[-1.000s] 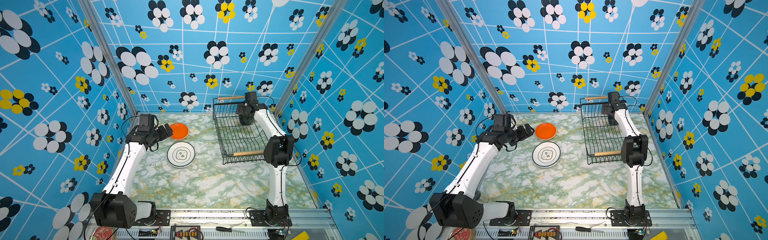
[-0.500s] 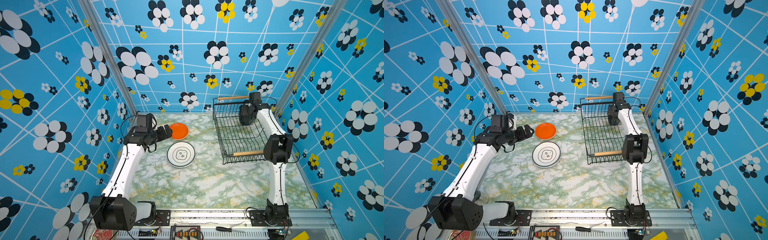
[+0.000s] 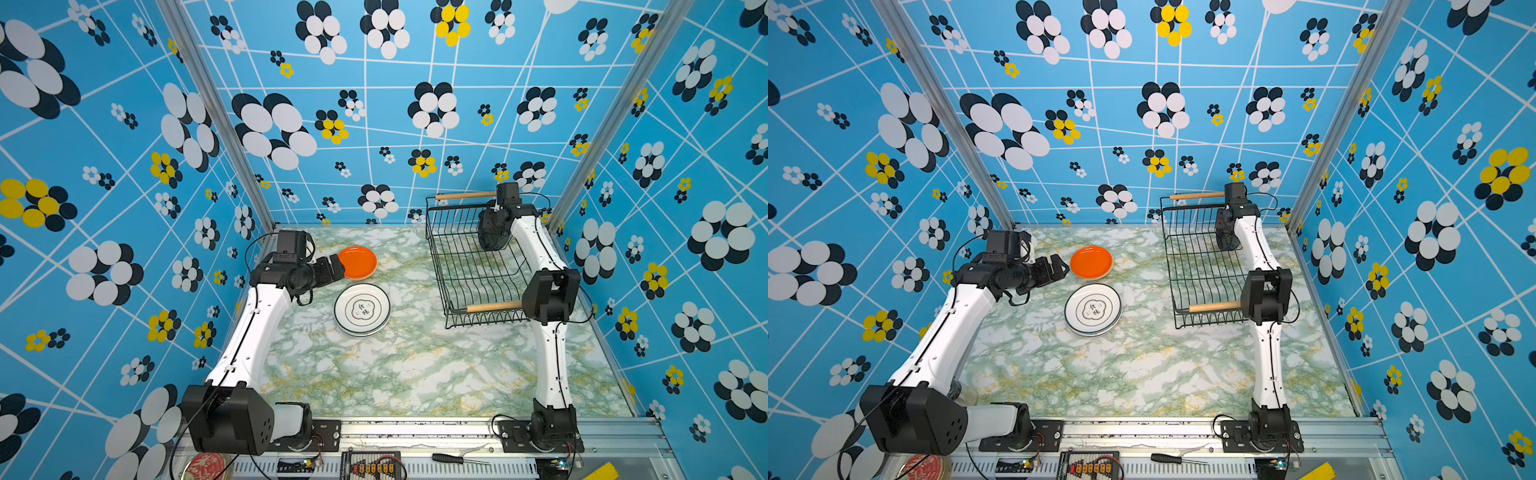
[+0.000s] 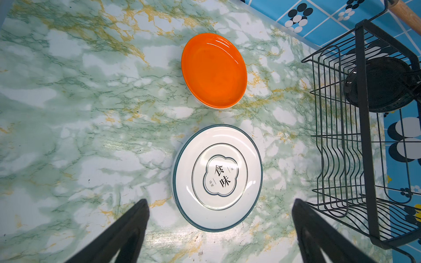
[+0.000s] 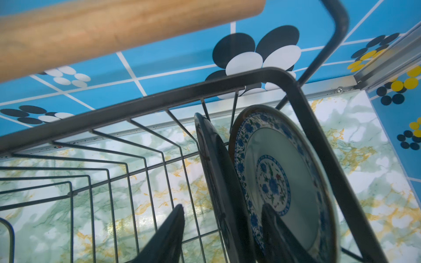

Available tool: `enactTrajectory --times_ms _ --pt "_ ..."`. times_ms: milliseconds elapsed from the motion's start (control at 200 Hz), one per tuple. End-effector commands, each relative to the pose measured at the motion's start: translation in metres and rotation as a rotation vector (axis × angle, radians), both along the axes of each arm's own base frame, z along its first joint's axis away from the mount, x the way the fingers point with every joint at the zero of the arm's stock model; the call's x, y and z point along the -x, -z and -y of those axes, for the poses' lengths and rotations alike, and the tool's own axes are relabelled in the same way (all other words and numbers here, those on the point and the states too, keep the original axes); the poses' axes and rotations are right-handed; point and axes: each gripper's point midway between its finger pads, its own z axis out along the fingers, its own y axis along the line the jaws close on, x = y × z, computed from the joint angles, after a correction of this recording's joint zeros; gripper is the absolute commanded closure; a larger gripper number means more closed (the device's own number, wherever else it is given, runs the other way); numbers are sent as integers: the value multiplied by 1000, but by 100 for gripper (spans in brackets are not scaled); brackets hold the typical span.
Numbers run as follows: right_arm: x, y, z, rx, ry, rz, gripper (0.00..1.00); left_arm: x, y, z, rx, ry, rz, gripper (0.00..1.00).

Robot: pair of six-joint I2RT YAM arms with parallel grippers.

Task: Unload the plates from the dish rack
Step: Pick up the plate from the dish rack.

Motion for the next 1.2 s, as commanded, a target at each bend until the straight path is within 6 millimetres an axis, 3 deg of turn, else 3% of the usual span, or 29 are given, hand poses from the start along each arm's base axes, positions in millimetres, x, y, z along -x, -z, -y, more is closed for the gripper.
enactTrajectory --times_ms 0,390,795,1195 --pt "0 18 -2 -12 -6 -39 45 -3 -10 -2 -8 10 20 1" --pt "-3 31 -1 -22 -3 -56 55 -4 -12 2 9 28 24 1" --pt "0 44 3 13 -5 -92 77 -7 -11 5 21 36 21 1" --pt "15 36 6 43 -19 -113 90 -10 -8 8 37 47 20 1"
